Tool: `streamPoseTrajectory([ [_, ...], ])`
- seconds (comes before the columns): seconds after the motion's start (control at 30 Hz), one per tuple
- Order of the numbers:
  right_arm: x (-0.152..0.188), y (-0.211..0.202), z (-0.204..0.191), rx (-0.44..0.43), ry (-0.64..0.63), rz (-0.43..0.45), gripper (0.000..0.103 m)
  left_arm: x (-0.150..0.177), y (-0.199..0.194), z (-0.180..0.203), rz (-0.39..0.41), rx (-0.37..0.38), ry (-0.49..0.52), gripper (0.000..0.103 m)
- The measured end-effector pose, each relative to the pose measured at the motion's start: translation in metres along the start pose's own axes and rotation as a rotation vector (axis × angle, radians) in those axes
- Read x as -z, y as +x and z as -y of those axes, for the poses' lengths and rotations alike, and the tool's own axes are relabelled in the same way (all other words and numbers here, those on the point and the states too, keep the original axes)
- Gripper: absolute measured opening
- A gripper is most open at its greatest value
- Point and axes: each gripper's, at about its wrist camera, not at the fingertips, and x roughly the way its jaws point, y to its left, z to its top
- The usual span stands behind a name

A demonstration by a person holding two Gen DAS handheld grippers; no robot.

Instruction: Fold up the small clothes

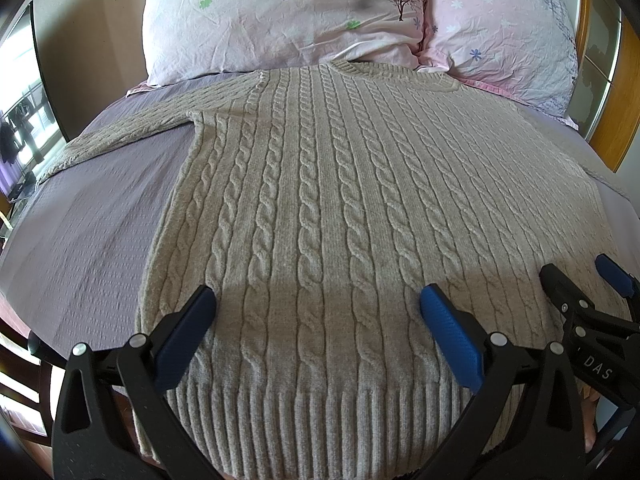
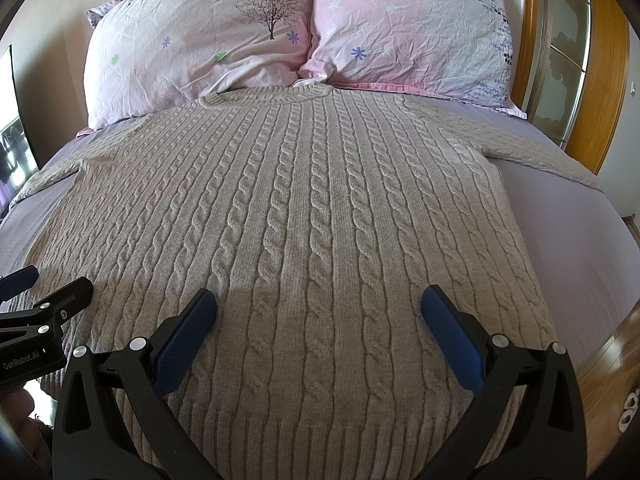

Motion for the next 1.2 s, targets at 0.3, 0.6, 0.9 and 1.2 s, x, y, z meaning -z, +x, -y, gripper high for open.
streamPoseTrajectory([
  [0.3,-0.030,-0.019,0.062,-0.133,0.083,0.082,0.102,0.000,-0.003,0.002,0.029,0.016,0.042,0.101],
  [0.6,-0.102,0.016,0.282,0.026,0.622,0.088,0.079,-0.041,-0.019,-0.060,0.197,0.111,-0.040,0.101],
  [0.9,-0.098,0.075,0.409,0.134,1.035,0.018,0.052,-0.075,-0.012,-0.160,0.288,0.216,-0.291,0.101],
  [1.2,-0.092,0.098,0.447,0.159,1.154,0.092,0.012,-0.093,0.012,-0.222,0.231,0.086,-0.400,0.101],
])
